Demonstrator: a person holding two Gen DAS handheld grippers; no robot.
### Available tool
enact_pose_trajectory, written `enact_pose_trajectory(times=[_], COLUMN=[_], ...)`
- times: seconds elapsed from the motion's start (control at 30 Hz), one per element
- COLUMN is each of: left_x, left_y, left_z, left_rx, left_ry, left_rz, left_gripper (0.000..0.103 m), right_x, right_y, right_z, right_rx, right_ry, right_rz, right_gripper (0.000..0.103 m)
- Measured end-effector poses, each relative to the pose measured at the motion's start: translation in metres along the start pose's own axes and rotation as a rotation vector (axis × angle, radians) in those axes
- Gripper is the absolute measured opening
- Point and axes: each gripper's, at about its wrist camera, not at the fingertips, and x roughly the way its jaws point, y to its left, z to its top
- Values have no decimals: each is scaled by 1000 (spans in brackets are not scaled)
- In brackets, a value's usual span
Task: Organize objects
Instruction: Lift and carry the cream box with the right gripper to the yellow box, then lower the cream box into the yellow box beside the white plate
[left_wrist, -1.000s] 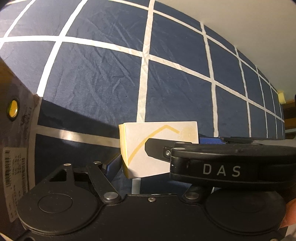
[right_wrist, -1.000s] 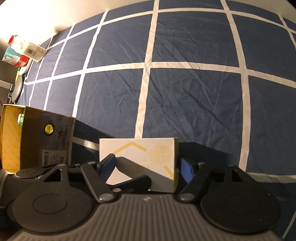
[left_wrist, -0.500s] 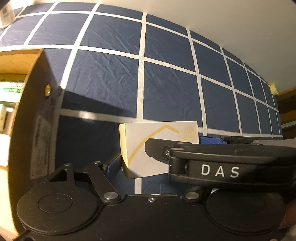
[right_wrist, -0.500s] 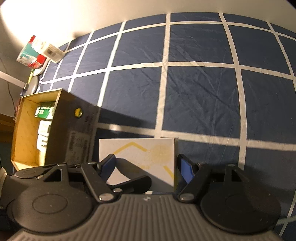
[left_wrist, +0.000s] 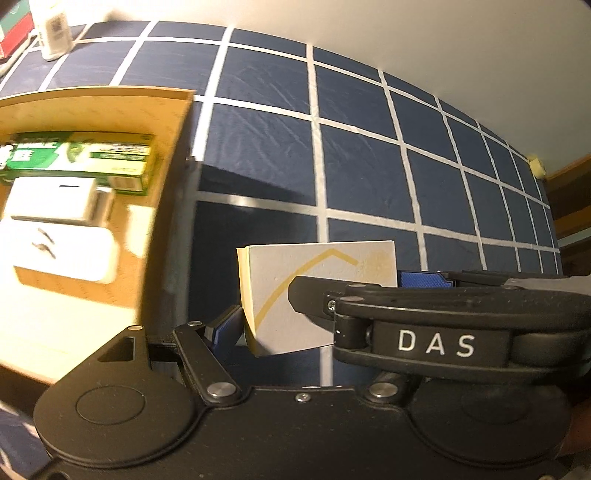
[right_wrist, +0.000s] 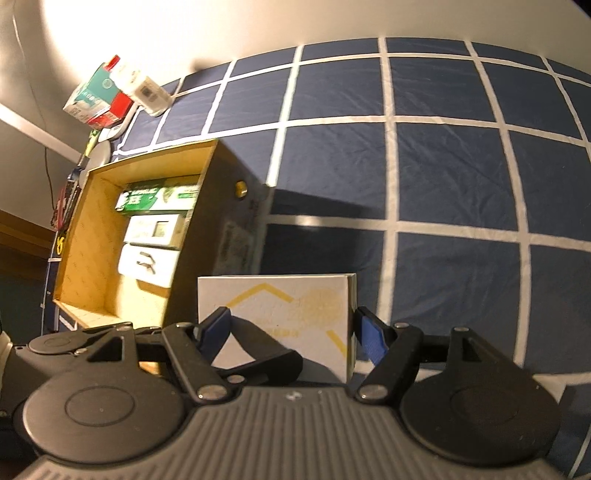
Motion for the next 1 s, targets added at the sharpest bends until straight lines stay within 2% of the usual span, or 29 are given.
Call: enact_pose_trajectory(times=[0.6,1.0], left_x=[-76,-85], left_y=[102,173], left_z=[-4,-3], left_rx=[108,108], left_ry=[-18,28], left_rz=[-15,-22], left_gripper=[69,69], right_x=[10,50], right_y=[133,191], right_z=[-20,-23], right_rx=[74,99], right_ry=[-96,-64], right_rz=[-22,-26], right_gripper=[72,72])
